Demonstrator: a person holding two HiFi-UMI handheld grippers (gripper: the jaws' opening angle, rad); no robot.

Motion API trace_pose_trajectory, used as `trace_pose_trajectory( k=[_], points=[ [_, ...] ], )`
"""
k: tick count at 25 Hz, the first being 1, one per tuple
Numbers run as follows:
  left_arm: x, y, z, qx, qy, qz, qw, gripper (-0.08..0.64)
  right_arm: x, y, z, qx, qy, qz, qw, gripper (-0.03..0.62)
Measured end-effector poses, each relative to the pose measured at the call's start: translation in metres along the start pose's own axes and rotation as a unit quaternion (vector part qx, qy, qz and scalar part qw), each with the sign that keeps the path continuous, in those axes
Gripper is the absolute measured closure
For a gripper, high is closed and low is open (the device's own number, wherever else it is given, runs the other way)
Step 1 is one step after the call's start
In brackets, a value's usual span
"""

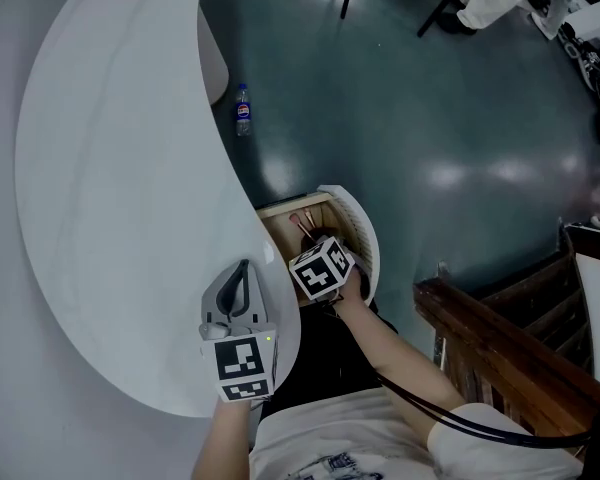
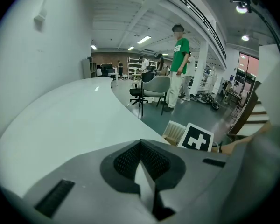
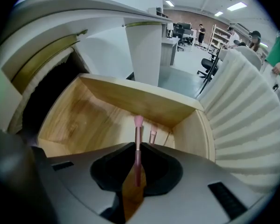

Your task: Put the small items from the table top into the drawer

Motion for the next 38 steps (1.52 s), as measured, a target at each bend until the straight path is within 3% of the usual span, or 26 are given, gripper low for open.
trace_pose_trajectory(
  k=[7,38],
  points=[
    [0.000,0.001,0.002,-0.003,0.000,-0.002,1.0000,0.526,-0.016,0.006,0.001,-0.040,-0.023,0.000,0.999,0.532],
    [0.003,0.003,0.002,0.003,0.009,-0.007,0.9999,0.526,-0.040,0.017,0.003,-0.074,-0.021,-0.014,0.997,0.531]
  ],
)
Point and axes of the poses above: the fingertips, and each gripper's own axes: x backward along the fingers, z to its right, y out of its underside, the point moved 4 cm from there along x, backward along the fingers, and after that the axes turned 10 degrees about x, right-handed, at the moved point
